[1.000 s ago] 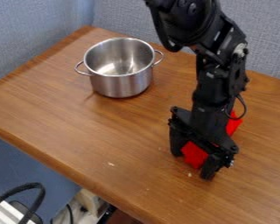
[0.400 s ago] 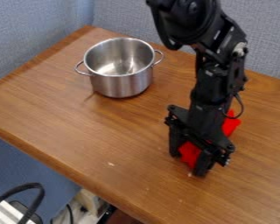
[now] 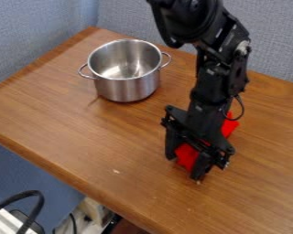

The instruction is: Put the red object in the metal pot

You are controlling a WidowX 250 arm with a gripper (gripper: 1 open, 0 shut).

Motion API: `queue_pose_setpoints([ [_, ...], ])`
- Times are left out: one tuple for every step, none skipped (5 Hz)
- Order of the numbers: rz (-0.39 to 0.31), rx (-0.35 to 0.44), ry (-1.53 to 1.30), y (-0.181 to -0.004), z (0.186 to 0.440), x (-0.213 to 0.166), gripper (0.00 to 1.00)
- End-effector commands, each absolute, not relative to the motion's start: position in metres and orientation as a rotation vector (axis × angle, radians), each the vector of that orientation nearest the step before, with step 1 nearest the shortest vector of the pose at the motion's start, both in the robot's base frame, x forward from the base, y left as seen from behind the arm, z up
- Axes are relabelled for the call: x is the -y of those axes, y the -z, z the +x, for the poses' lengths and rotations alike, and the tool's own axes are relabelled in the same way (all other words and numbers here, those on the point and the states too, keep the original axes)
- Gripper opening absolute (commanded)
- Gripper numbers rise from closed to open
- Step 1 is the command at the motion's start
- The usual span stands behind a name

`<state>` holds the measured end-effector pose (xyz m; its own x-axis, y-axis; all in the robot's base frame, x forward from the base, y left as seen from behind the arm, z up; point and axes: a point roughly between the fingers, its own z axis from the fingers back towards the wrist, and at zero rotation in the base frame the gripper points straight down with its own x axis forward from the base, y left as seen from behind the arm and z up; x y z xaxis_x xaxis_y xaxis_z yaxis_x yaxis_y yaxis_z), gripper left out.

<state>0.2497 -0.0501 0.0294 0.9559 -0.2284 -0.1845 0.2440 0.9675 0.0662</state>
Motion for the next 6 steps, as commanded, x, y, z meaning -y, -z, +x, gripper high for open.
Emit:
queue_pose_setpoints([
  [0.103,-0.088,0.212,-0.055,0.265,0.043,0.00],
  [0.117,-0.062,0.189,-0.067,0.271,0.037,0.00],
  [0.126,-0.041,0.167,-0.078,0.280,0.031,0.00],
  [0.132,-0.003,0.152,-0.093,0.299,0.025,0.00],
  [0.135,0.024,0.086,-0.108,0.305,0.002,0.00],
  [0.128,0.027,0.001,-0.126,0.296,-0.025,0.00],
])
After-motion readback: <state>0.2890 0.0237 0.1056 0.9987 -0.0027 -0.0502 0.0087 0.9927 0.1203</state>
